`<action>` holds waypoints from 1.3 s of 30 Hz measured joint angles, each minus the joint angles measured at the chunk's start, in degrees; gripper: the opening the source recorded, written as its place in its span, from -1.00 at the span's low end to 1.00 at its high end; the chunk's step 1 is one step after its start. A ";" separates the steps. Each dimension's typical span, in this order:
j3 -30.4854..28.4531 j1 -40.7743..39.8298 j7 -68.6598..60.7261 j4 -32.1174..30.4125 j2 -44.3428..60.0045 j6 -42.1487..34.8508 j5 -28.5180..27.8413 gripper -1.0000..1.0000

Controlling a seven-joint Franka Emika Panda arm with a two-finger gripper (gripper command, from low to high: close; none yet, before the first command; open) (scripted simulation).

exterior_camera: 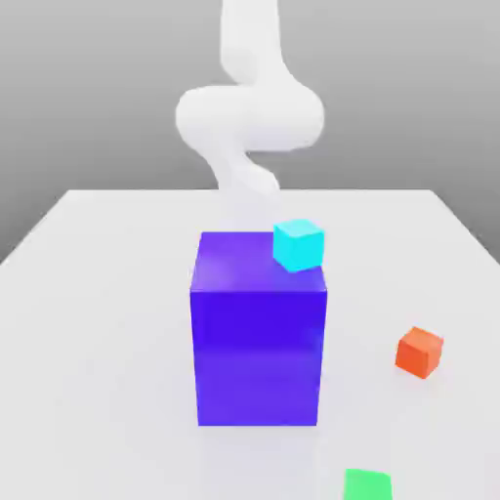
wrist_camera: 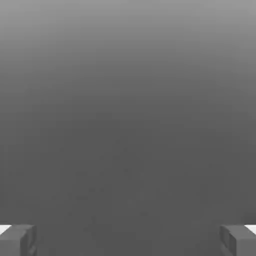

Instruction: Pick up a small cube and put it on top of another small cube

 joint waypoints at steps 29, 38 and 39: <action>11.47 17.62 -34.13 9.66 60.73 12.28 -9.11 0.00; 10.46 21.53 -35.96 12.91 76.45 19.81 -13.64 -1.00; 10.46 21.53 -35.96 12.91 76.45 19.80 -13.63 -1.00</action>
